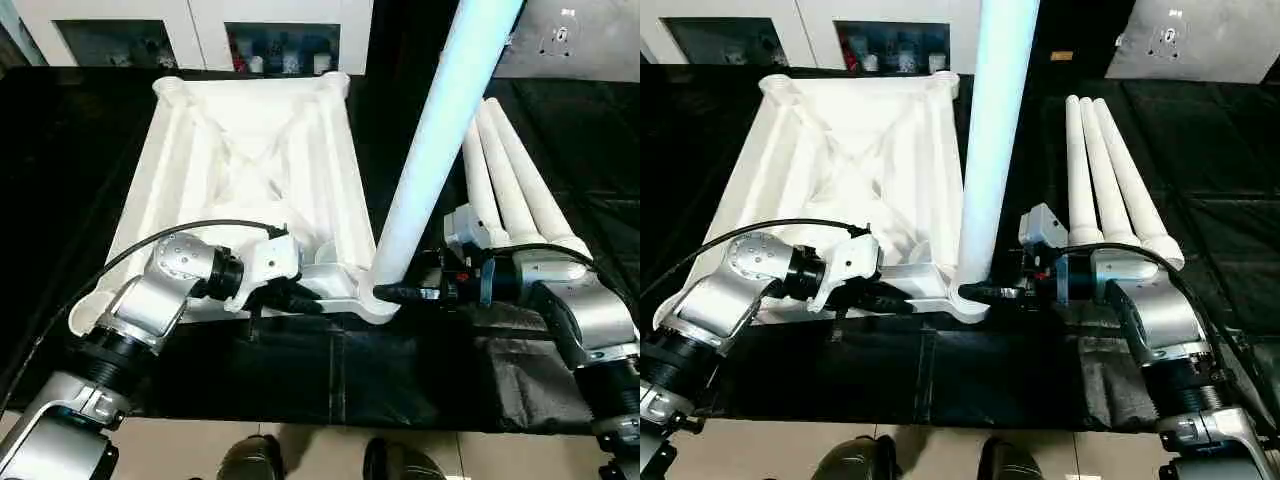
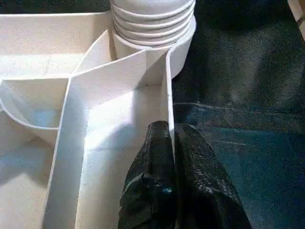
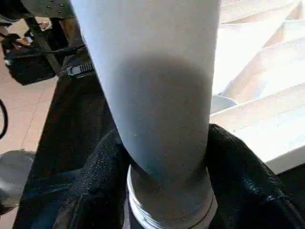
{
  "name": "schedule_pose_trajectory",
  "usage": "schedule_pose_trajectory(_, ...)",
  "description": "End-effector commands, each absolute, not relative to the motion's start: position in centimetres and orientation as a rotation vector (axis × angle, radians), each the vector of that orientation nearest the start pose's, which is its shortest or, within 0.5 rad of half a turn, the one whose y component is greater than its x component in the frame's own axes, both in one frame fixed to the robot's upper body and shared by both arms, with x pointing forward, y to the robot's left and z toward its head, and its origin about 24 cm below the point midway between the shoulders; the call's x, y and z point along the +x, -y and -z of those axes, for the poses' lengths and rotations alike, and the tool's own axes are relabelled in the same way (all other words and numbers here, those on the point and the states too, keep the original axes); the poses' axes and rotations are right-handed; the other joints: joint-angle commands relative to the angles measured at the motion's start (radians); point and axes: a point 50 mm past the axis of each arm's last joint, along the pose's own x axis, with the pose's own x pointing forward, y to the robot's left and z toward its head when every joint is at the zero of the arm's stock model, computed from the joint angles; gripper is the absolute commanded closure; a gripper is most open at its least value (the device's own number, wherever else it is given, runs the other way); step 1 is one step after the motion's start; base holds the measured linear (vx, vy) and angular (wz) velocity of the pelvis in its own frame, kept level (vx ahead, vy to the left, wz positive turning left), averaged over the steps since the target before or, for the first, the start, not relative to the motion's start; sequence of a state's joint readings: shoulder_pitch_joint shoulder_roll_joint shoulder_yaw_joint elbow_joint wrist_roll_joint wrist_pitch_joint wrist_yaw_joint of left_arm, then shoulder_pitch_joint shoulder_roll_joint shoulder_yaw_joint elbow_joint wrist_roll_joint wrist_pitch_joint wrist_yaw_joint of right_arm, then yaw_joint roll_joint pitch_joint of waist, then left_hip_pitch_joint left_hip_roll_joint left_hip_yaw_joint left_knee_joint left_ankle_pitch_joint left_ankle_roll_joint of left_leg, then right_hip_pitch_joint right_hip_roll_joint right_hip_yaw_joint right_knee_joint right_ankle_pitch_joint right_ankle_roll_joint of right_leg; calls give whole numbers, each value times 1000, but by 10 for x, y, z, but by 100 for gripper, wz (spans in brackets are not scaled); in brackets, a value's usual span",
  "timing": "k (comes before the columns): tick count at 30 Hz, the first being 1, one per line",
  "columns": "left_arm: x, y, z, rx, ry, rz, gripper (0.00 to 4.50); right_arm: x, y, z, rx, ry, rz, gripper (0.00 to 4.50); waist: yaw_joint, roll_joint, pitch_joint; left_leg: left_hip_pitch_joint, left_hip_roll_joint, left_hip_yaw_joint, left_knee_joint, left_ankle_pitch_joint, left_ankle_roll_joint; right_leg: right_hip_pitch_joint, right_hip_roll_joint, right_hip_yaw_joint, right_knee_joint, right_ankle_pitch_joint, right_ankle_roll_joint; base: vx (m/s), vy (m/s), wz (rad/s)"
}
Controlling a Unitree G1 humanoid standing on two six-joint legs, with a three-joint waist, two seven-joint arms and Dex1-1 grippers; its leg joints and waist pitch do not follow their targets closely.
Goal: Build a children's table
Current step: Rotate leg to tighten
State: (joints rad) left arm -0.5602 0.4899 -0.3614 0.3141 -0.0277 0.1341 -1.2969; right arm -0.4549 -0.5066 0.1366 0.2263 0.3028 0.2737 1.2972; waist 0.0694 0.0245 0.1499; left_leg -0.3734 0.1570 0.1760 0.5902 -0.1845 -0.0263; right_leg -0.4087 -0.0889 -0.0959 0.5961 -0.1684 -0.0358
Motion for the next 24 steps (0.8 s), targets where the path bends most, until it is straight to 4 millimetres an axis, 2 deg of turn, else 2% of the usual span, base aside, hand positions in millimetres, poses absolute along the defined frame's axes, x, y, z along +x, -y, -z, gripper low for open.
schedule_pose_trajectory(1,297,-131,-73,579,-440,1529,450,292,162,-98,-168,-259,-1412,244,-3,-14,-87,7,74,-23,-63,-115,114,58,-79,65,-64,-234,-253,0,0,0)
schedule_pose_trajectory(4,298,-132,-72,581,-445,1524,450,290,162,-97,-164,-270,-1428,251,-2,-14,-86,8,74,-24,-64,-124,106,59,-79,66,-66,-248,-246,0,0,0)
schedule_pose_trajectory(8,299,-132,-71,566,-452,1495,450,285,160,-92,-149,-282,-1440,253,-2,-11,-87,9,75,-23,-64,-116,110,58,-77,66,-64,-221,-251,0,0,0)
schedule_pose_trajectory(12,303,-128,-71,505,-445,1432,450,277,154,-85,-94,-285,-1420,254,7,-7,-86,11,77,-24,-65,-118,113,57,-79,67,-64,-215,-258,0,0,0)
schedule_pose_trajectory(15,308,-118,-76,403,-411,1347,450,272,139,-76,-35,-273,-1313,254,10,-5,-74,13,79,-26,-74,-176,83,53,-81,68,-76,-305,-241,0,0,0)
schedule_pose_trajectory(16,309,-114,-78,371,-397,1313,450,272,132,-73,-15,-268,-1258,254,7,-8,-69,19,75,-28,-77,-229,59,51,-83,66,-90,-411,-210,0,0,0)
schedule_pose_trajectory(18,312,-105,-81,317,-389,1257,450,273,119,-68,11,-260,-1153,254,2,-8,-64,22,74,-33,-83,-276,20,46,-83,64,-99,-514,-171,0,0,0)
schedule_pose_trajectory(19,314,-100,-83,286,-384,1216,450,274,110,-66,40,-256,-1083,254,-6,-7,-59,21,71,-40,-86,-316,1,47,-86,59,-105,-582,-143,-57,5,-5)
schedule_pose_trajectory(21,315,-97,-84,271,-380,1198,450,275,105,-66,71,-259,-1055,254,-21,-8,-58,23,66,-45,-87,-353,-10,44,-87,53,-117,-646,-105,-58,11,-7)
schedule_pose_trajectory(23,319,-84,-87,242,-372,1129,450,275,85,-66,149,-262,-978,254,-34,-6,-54,25,65,-47,-88,-385,-13,41,-86,49,-127,-679,-80,-52,23,-6)
schedule_pose_trajectory(24,321,-81,-88,235,-368,1099,450,276,79,-65,160,-266,-950,254,-40,-5,-54,29,62,-50,-88,-403,-16,39,-86,41,-135,-690,-68,0,0,0)
